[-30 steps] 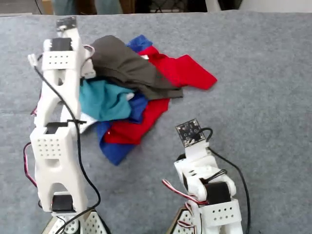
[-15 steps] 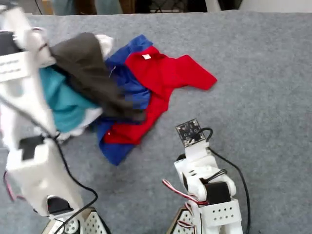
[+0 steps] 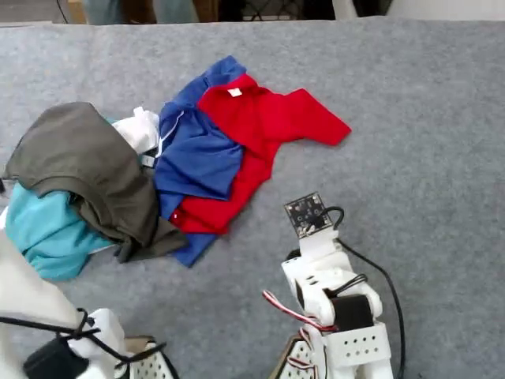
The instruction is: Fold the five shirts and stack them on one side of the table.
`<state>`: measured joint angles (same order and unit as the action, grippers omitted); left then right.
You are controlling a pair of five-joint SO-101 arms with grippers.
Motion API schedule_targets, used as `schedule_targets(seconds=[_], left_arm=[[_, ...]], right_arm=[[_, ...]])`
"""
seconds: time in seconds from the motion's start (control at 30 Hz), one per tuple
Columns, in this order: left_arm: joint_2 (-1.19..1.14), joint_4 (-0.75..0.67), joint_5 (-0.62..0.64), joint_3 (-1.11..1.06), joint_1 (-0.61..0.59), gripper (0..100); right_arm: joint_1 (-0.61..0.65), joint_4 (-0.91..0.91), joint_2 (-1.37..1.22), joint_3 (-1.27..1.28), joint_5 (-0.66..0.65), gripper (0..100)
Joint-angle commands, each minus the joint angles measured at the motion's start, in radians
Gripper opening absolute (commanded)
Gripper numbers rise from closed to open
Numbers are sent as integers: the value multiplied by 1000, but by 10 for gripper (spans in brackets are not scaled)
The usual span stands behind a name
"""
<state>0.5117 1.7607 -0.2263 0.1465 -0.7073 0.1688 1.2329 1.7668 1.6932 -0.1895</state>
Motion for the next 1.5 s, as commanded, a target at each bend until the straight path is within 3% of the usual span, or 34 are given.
schedule_targets(seconds=[0.0, 0.13, 0.3, 0.4, 0.57, 0.63, 0.73, 0.9, 0.97, 1.1, 1.27, 1.47], left_arm=[[34, -9, 104, -99, 108, 158], [-18, -241, 307, -285, 213, 320], [-164, -609, 374, -536, 243, 296], [-262, -743, 374, -610, 236, 245], [-419, -884, 373, -639, 217, 41], [-474, -918, 373, -638, 217, 32], [-493, -861, 373, -596, 220, 28], [-451, -506, 310, -377, 213, 29], [-391, -425, 301, -297, 220, 29], [-222, -339, 241, -166, 262, 29], [-31, -187, 189, -105, 403, 29], [117, -172, 196, -101, 555, 29]], right_arm=[[-6, 2, 5, -2, 5, 15], [-6, 2, 5, -2, 5, 15], [-6, 2, 5, -2, 5, 15], [-6, 2, 5, -2, 5, 15], [-6, 2, 5, -2, 5, 15], [-6, 2, 5, -2, 5, 15], [-6, 2, 5, -2, 5, 15], [-6, 2, 5, -2, 5, 15], [-6, 2, 5, -2, 5, 15], [-6, 2, 5, -2, 5, 15], [-6, 2, 5, -2, 5, 15], [-6, 2, 5, -2, 5, 15]])
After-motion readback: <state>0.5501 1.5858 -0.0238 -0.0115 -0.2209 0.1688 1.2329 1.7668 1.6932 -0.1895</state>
